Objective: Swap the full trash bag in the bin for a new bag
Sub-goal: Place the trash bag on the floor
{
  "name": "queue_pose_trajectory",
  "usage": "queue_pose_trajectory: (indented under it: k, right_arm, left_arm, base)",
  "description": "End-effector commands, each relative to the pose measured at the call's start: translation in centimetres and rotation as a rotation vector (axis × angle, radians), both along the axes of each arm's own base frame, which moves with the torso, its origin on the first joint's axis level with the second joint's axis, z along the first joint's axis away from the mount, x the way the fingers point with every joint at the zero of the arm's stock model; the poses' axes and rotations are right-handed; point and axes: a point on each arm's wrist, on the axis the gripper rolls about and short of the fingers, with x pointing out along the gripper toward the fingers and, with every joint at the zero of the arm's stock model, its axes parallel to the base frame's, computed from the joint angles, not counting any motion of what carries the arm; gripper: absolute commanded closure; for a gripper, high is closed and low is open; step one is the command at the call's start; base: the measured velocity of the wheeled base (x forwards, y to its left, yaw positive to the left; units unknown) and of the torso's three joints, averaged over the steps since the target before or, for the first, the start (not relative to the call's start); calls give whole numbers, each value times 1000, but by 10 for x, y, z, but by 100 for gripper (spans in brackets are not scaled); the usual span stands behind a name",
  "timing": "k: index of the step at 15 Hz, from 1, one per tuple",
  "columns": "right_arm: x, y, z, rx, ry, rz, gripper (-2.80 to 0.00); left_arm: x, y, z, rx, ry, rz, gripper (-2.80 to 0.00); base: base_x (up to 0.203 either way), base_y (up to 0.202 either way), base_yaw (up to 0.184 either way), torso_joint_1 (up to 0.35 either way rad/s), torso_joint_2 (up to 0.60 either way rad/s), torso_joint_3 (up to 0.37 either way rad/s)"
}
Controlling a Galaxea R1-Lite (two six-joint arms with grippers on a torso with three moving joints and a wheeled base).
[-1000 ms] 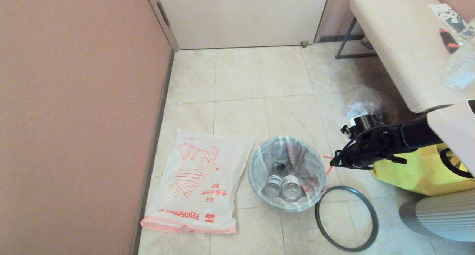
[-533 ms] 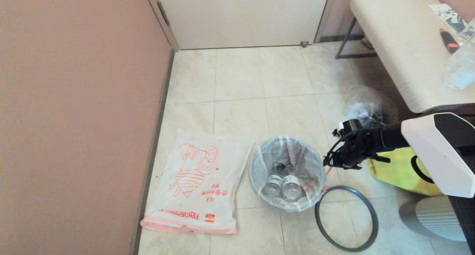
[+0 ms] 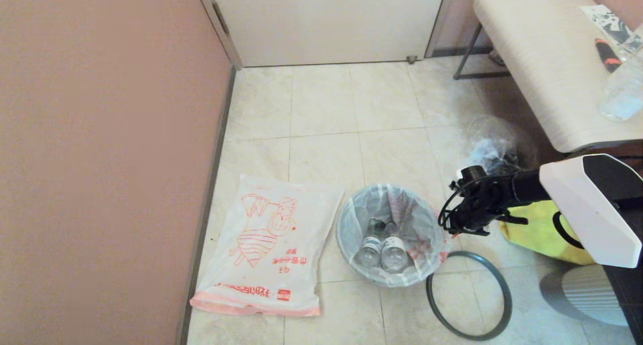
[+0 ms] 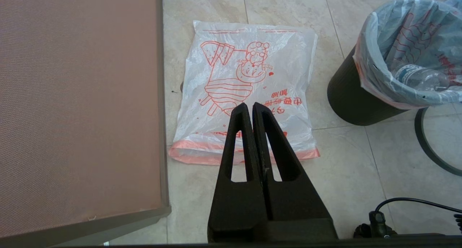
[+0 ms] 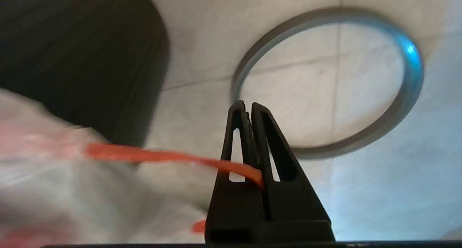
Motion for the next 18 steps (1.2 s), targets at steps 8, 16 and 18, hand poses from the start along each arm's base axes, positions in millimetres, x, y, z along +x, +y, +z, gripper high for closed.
queue_pose_trajectory:
  k: [8,16,18]
  right_arm:
    - [-64,39,92,76,-74,14,0]
    - [-102,91,119,98,-72,137,0]
    - [-104,110,111,102,-54,170,0]
  left_arm:
    - [0,0,0,0,2,0,0]
    - [0,0,0,0,1,0,0]
    - [0,0,0,0,2,0,0]
  base:
    - [0,0,0,0,0,0]
    - [0,0,0,0,0,0]
    - [0,0,0,0,0,0]
